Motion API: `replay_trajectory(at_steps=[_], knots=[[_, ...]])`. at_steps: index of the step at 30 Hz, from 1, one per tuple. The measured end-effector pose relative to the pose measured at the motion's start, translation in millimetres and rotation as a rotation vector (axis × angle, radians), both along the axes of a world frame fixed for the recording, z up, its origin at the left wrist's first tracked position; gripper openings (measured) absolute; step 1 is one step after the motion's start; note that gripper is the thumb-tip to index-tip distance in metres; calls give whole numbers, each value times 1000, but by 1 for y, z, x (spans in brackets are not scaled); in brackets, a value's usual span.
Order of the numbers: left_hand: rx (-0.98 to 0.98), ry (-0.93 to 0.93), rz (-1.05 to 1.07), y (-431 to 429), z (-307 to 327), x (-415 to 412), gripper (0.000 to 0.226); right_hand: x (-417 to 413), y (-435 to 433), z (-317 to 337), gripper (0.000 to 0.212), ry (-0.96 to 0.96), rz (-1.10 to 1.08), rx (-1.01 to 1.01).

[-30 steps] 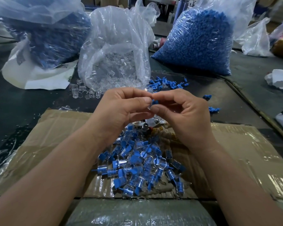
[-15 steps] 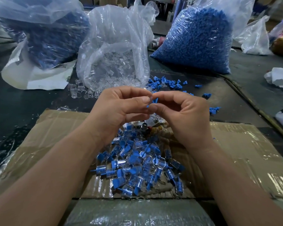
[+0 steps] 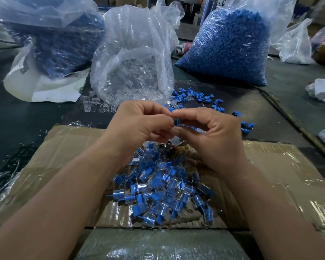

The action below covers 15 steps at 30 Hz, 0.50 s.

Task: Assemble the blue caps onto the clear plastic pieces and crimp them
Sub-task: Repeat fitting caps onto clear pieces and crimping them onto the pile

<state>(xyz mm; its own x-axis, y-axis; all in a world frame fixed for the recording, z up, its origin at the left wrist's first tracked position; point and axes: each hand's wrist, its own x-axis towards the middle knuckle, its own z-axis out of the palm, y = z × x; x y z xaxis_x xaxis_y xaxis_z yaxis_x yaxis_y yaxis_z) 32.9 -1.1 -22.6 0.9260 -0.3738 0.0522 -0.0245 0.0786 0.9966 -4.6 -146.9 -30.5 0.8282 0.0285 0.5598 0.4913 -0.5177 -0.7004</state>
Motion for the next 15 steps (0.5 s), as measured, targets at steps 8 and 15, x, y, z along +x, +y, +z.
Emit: replay_trajectory(at_steps=[8, 15], knots=[[-75, 65, -77, 3, -1, 2, 7, -1, -1, 0, 29, -31, -8, 12], [-39, 56, -81, 3, -3, 4, 7, -2, -2, 3, 29, -42, -13, -63]])
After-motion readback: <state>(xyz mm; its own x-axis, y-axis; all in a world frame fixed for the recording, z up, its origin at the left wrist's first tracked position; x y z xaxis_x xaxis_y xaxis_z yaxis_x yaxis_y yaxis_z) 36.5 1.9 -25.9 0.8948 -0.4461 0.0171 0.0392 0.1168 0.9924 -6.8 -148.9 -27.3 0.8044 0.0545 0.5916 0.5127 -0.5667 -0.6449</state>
